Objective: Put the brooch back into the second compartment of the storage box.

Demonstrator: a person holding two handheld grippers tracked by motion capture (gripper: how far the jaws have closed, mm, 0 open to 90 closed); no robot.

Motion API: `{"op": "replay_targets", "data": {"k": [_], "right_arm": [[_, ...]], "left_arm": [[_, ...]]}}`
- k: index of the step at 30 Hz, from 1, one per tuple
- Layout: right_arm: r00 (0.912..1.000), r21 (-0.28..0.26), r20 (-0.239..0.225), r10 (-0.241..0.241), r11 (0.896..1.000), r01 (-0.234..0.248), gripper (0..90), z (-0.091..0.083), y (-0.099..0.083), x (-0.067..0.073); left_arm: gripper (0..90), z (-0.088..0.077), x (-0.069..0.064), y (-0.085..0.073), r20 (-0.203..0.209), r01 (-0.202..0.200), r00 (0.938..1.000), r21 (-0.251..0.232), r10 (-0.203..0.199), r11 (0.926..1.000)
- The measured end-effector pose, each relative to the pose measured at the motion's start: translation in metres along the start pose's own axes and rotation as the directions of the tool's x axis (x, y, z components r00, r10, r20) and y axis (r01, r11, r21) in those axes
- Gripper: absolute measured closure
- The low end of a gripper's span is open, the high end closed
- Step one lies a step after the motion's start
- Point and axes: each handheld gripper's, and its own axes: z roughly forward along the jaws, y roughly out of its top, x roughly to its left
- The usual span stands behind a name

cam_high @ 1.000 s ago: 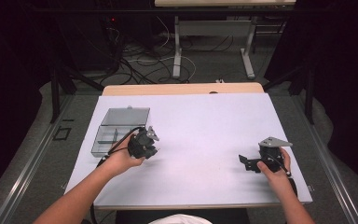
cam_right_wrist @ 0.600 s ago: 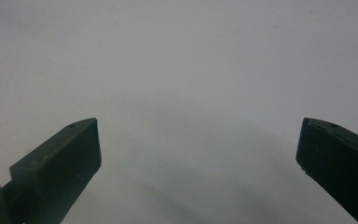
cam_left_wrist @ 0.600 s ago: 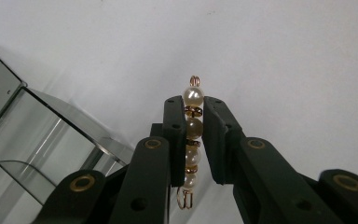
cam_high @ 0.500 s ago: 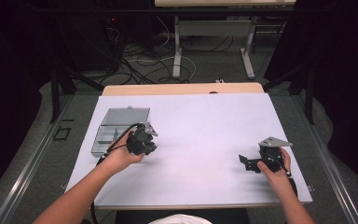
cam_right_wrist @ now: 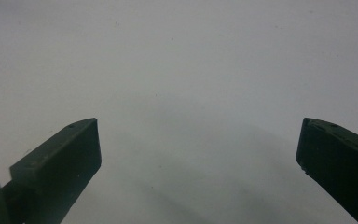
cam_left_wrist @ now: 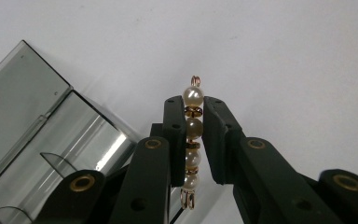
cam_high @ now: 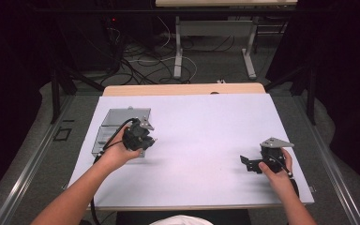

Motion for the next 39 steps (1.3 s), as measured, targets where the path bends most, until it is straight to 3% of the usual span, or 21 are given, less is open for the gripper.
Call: {"op": "replay_targets", "data": {"k": [13,23,39], "right_arm": [[1.0,0.003,0.004,-0.001,1.0,0.001,0.0,0.0,0.0,0.0],[0.9999,-0.001,0.011,0.0,1.0,0.0,0.0,0.0,0.0,0.001],[1.0,0.003,0.005,0.0,1.0,0.0,0.0,0.0,0.0,0.001]], "left_arm": [[79.7,-0.015,0.013,0.0,-0.022,0.039,0.999,-0.047,-0.04,0.9981],[79.7,-0.02,0.029,-0.004,-0.04,0.076,0.9961,-0.057,-0.078,0.9955],[79.8,-0.021,0.055,-0.02,-0.083,0.142,0.9856,-0.067,-0.147,0.9876]]}}
